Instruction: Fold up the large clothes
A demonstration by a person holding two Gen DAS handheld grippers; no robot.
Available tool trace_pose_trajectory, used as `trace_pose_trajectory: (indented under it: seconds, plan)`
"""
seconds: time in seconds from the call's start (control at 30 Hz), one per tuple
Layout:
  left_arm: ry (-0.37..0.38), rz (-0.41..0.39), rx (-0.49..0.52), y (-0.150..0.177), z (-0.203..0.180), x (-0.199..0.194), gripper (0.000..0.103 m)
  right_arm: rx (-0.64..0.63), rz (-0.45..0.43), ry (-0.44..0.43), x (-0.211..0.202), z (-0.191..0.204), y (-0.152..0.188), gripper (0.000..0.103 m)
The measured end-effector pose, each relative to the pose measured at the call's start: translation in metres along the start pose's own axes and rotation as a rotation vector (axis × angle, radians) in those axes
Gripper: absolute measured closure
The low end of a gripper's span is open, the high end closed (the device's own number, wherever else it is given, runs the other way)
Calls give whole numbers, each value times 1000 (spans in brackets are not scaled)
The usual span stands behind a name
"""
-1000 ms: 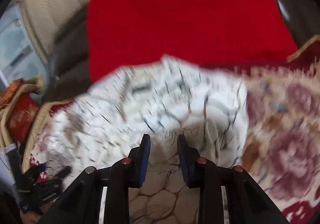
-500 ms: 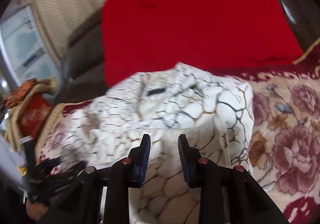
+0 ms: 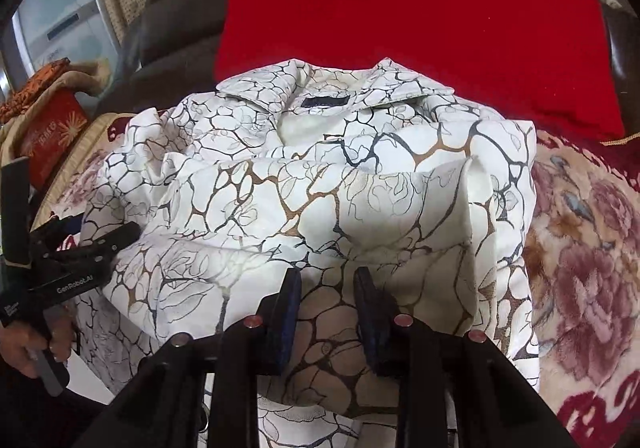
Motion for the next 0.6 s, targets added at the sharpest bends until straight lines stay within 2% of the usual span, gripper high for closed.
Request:
trace_pose_trajectory:
  seconds: [0.6]
  plan:
    - [-12,-3,9,0,-1,2,20,-32,-23,118,1,12,2,72]
Point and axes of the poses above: each gripper's, at about its wrist camera, not at the fingertips, and x roughly the way its jaws point, z to its left, y to its underside, the point moved 3 cm from there along x, roughly the way its jaws point, and after that the axes turned 6 degrees about y, right-handed, at the moved point
